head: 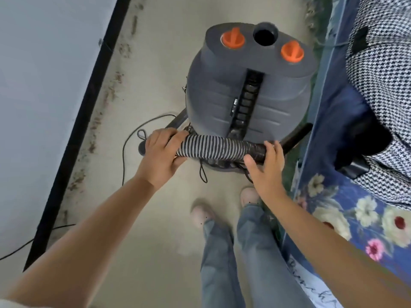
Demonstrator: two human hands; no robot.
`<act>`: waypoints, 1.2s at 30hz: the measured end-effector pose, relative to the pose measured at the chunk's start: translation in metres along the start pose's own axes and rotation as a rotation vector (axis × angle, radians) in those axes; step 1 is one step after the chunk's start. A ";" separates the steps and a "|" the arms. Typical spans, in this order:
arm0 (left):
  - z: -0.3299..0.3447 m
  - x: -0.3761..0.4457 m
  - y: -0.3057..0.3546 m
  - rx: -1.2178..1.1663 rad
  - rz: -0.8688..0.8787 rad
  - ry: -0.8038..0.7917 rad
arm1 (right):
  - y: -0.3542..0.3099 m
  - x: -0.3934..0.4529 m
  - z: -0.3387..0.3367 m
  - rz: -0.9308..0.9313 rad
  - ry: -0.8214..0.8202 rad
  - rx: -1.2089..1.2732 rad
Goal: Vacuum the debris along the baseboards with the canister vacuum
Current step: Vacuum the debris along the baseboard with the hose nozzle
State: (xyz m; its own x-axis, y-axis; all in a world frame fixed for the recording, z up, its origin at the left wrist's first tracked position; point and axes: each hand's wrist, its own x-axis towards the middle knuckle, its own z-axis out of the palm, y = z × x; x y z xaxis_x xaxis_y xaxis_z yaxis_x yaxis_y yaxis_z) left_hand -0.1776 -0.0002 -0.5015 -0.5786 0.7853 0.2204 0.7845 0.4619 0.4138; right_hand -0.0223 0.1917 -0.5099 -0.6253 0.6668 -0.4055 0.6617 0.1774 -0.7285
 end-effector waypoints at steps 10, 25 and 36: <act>-0.020 -0.029 -0.005 -0.030 -0.184 -0.610 | -0.030 0.019 -0.001 0.866 0.289 1.141; -0.101 0.176 0.103 -1.199 -0.950 0.000 | -0.126 0.008 -0.080 -0.435 0.216 -0.135; -0.100 0.122 0.048 -1.527 -1.370 0.456 | -0.073 -0.019 -0.057 -0.867 -0.175 -0.550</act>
State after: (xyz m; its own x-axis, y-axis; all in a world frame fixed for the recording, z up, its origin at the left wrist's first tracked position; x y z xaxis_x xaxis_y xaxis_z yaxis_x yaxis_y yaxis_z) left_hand -0.2332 0.0760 -0.3663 -0.6773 0.0747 -0.7319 -0.7166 -0.2918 0.6335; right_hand -0.0353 0.2068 -0.4173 -0.9984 0.0467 0.0306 0.0267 0.8802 -0.4738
